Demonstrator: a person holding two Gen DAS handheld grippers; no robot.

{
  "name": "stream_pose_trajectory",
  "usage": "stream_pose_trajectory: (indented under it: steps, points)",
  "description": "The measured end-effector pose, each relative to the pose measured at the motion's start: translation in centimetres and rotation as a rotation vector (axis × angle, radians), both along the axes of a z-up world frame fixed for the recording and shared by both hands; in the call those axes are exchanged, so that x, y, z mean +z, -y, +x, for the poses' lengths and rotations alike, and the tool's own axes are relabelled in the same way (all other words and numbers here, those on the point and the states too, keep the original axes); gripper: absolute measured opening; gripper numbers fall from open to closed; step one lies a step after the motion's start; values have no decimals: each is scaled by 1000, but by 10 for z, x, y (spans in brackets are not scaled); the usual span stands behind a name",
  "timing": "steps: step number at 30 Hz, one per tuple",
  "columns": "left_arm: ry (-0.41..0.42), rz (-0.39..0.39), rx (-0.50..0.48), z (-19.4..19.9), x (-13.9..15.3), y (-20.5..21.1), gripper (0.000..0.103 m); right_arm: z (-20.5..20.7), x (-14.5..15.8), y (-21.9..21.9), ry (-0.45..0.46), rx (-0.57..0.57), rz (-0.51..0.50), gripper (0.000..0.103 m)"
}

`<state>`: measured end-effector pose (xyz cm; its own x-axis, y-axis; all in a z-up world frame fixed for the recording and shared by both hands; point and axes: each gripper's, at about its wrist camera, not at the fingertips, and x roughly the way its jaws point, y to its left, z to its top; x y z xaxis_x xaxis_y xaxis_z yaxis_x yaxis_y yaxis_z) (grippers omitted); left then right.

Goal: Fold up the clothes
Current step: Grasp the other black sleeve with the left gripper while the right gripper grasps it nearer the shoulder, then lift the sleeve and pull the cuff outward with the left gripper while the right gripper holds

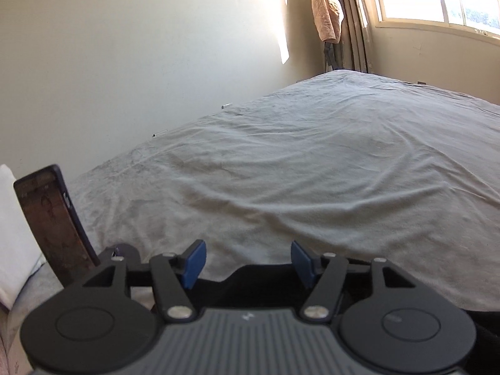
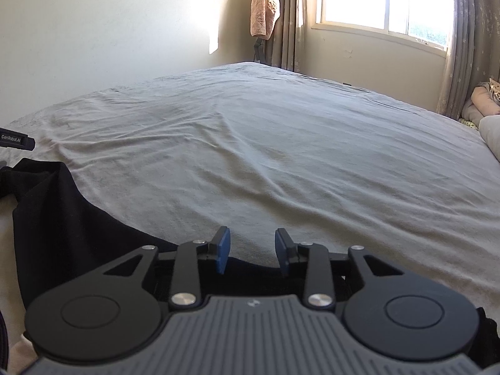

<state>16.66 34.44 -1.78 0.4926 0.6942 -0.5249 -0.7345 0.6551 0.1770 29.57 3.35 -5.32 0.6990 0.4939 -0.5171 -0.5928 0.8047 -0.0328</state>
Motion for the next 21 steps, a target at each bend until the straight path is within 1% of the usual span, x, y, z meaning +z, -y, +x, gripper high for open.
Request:
stream_pose_trajectory:
  steps: [2, 5, 8, 11, 13, 14, 15, 16, 17, 18, 19, 20, 21]
  points:
    - [4, -28, 33, -14, 0, -8, 62, -2, 1, -2, -1, 15, -4, 36]
    - [-16, -93, 79, -33, 2, -28, 61, -6, 5, -5, -8, 49, -2, 36]
    - [-24, -211, 105, -49, 6, -47, 61, -13, 11, -9, -19, 110, 17, 37]
    - [-38, -283, 110, -63, 4, -55, 61, -27, 18, -18, -41, 236, 53, 37]
    - [-27, -341, 118, -70, -1, -61, 60, -38, 22, -25, -50, 345, 71, 37]
    - [-10, -380, 126, -73, -4, -65, 59, -43, 23, -29, -53, 399, 77, 37]
    - [8, -412, 135, -75, -7, -68, 55, -49, 24, -33, -55, 450, 80, 37]
    - [31, -423, 142, -76, -10, -70, 51, -55, 25, -37, -53, 496, 79, 37]
    - [54, -433, 150, -77, -12, -71, 51, -60, 25, -40, -48, 529, 72, 37]
    - [77, -444, 158, -77, -14, -73, 48, -65, 25, -43, -43, 561, 64, 37]
    - [96, -446, 164, -78, -17, -74, 41, -70, 25, -48, -37, 583, 51, 37]
    - [102, -423, 165, -76, -18, -74, 33, -72, 24, -51, -34, 593, 40, 37]
    - [96, -400, 162, -74, -19, -72, 7, -75, 23, -53, -32, 602, 29, 37]
